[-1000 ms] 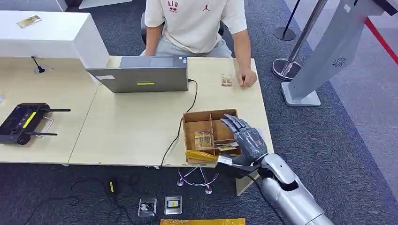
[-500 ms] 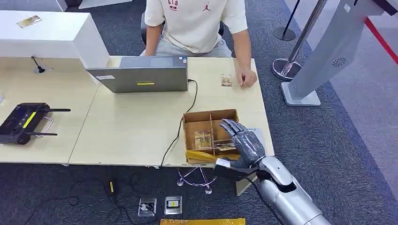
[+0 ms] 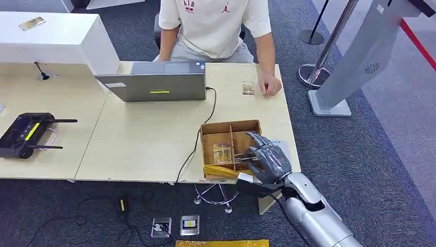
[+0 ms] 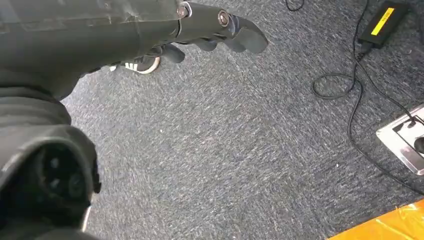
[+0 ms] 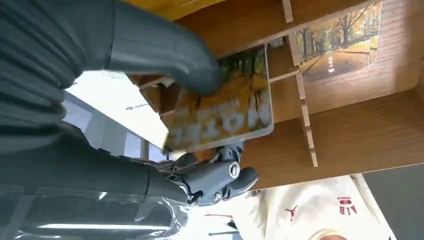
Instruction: Pass the card to the sensor for recognition and then transmit it.
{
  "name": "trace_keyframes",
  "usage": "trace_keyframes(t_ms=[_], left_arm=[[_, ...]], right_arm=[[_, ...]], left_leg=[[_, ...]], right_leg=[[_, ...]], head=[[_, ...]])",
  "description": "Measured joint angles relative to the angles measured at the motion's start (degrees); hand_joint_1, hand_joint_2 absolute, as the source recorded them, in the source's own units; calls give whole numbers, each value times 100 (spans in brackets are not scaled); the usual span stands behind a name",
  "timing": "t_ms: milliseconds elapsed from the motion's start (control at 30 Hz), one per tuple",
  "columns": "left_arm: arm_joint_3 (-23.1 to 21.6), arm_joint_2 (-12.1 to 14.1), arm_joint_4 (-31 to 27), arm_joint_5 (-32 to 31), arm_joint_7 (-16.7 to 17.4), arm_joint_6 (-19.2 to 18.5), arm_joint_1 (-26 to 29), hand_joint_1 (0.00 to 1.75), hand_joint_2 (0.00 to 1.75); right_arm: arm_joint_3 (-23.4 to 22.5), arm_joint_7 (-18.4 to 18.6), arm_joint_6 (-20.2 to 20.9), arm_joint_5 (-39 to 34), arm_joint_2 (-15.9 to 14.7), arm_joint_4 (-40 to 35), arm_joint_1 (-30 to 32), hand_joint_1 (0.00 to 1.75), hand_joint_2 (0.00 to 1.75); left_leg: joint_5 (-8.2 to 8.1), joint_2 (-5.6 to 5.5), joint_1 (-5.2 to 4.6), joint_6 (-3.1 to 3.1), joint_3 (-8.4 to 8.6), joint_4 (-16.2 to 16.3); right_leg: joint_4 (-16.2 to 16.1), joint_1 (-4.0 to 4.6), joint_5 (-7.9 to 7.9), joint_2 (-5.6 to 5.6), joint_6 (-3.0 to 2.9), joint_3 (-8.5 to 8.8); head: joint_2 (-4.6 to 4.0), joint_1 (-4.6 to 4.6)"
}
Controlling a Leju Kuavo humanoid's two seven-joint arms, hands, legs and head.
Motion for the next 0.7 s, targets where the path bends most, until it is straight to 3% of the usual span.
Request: trace_keyframes(t_ms=[533,633,700], left_arm=[[0,-2,0,33,0,11,21,0,0],[0,-2,0,33,0,11,22,0,0],[0,-2,0,33,0,11,21,0,0]], right_arm=[[0,-31,-26,-2,4,151,-81,175,175],[0,-37,-28,-2,11,168,-87,164,175],[0,-39,-37,0,11,177,-88,168,175]], left_leg=[[0,0,0,0,1,0],[0,0,0,0,2,0],[0,0,0,0,3,0]], right_leg=[[0,0,0,0,0,1],[0,0,0,0,0,1],[0,0,0,0,0,2]], head=[[0,0],[0,0],[0,0]])
